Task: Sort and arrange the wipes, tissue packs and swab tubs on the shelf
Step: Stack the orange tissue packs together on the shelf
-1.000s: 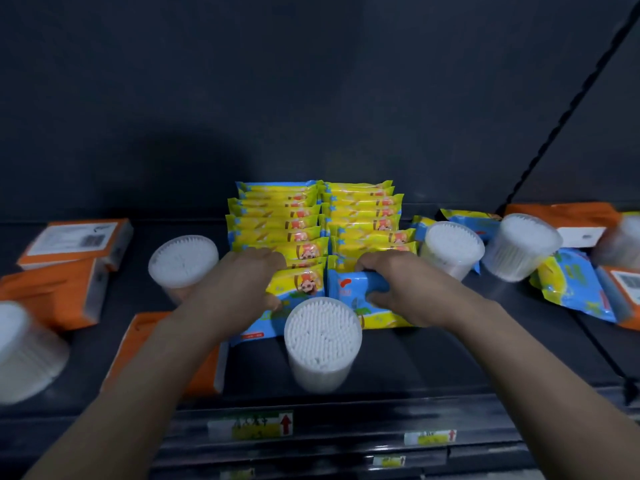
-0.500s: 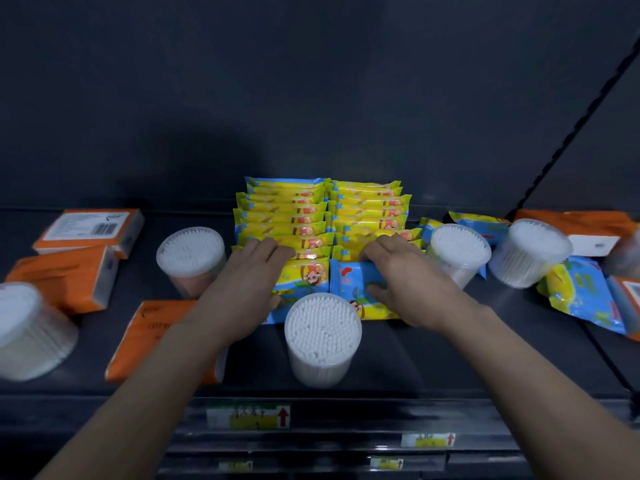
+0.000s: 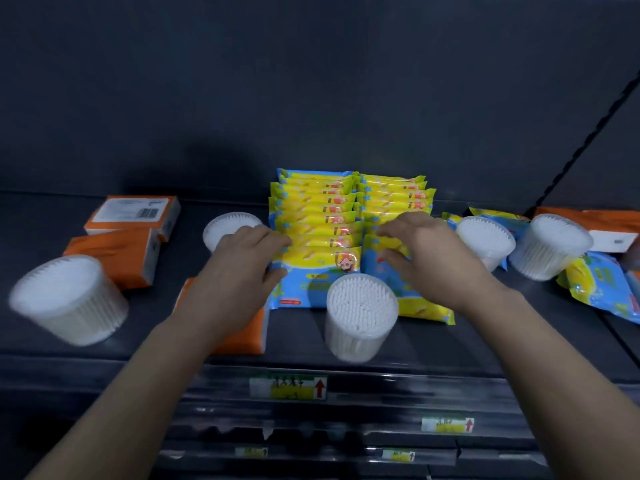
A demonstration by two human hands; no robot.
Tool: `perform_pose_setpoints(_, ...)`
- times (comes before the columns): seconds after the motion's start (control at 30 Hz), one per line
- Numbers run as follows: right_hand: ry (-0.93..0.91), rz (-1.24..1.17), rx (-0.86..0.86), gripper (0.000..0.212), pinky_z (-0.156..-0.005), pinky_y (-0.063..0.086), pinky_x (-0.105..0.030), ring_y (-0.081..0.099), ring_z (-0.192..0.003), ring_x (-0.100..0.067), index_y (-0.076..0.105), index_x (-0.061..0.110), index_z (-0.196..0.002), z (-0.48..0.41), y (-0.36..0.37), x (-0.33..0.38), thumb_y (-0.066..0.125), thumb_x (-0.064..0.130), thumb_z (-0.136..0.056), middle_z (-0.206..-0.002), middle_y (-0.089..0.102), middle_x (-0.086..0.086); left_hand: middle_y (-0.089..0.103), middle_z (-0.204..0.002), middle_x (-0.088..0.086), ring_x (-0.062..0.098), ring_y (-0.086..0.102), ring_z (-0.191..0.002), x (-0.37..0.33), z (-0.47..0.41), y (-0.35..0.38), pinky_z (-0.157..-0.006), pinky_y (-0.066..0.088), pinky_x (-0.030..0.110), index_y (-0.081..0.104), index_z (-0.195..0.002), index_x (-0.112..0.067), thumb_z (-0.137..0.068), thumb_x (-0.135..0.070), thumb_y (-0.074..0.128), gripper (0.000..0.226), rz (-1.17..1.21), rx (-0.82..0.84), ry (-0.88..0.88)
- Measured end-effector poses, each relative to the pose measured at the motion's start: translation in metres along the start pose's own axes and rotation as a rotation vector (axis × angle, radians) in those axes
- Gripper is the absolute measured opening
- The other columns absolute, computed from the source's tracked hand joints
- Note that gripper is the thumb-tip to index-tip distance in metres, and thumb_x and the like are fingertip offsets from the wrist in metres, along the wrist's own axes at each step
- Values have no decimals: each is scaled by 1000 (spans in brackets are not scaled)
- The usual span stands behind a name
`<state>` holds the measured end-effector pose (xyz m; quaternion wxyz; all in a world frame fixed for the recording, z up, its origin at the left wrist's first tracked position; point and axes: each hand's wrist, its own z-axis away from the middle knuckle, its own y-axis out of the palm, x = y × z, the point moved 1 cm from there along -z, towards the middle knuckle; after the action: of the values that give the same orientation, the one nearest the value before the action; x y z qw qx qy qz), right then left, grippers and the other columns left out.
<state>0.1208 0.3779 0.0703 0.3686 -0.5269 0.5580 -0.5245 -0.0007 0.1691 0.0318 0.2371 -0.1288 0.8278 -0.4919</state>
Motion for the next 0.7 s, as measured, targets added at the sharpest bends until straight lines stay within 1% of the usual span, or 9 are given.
perform_pose_setpoints(0.07,-52,-32,-44,33,-96,39,-39,51,-113,-30,60,12,-121,-6,-9,22,59,22,-90,-117,61,-9,62,-96,5,25,53,-91,8,12,-16,-76,47,45,63,-99,-12,-78,-23,56,24,-9,-25,-39)
perform_pose_setpoints(0.13,-127,-55,-66,33,-97,38,-37,51,-114,-29,60,11,-121,-15,-15,47,59,24,-90,-118,61,-9,62,-94,6,25,54,-91,18,26,-31,-76,48,45,63,-100,-11,-78,-20,56,25,-14,-76,-104)
perform_pose_setpoints(0.23,-232,-73,-34,35,-97,38,-37,51,-114,-29,59,12,-122,-30,-11,88,59,26,-90,-119,61,-9,63,-99,7,28,55,-95,36,49,-51,-82,45,42,64,-105,-10,-80,-17,61,26,-51,-125,-181)
perform_pose_setpoints(0.3,-289,-105,6,36,-96,39,-38,51,-114,-29,58,12,-123,-36,-4,112,61,26,-89,-119,60,-9,63,-101,8,26,55,-97,46,64,-62,-84,42,37,64,-104,-10,-80,-16,65,25,-71,-152,-234)
perform_pose_setpoints(0.37,-345,-125,47,37,-95,38,-38,51,-114,-29,58,11,-123,-43,3,132,61,26,-89,-120,59,-10,65,-99,9,22,54,-95,56,77,-73,-83,38,29,65,-101,-8,-77,-9,71,25,-107,-177,-277)
perform_pose_setpoints(0.4,-370,-112,79,38,-95,37,-37,49,-116,-28,57,12,-123,-45,6,141,59,28,-89,-122,58,-10,65,-98,10,21,53,-94,59,82,-78,-83,37,28,65,-100,-7,-76,-6,73,26,-126,-184,-298)
perform_pose_setpoints(0.5,-447,-47,192,46,-101,34,-35,42,-125,-22,47,19,-133,-55,18,160,55,36,-91,-133,50,-4,63,-101,7,26,54,-98,65,95,-95,-87,41,38,64,-106,-9,-81,-8,68,26,-130,-197,-418)
perform_pose_setpoints(0.6,-476,-56,312,54,-102,37,-39,41,-126,-23,43,21,-135,-64,30,172,58,41,-88,-135,47,-3,60,-101,0,21,53,-98,69,107,-105,-87,40,34,62,-109,-14,-85,-12,63,25,-136,-218,-490)
perform_pose_setpoints(0.7,-493,-64,386,59,-100,39,-40,43,-123,-23,43,18,-133,-71,38,177,64,42,-84,-132,46,-4,60,-102,1,22,54,-99,75,112,-114,-86,38,31,62,-110,-13,-86,-12,62,24,-161,-224,-530)
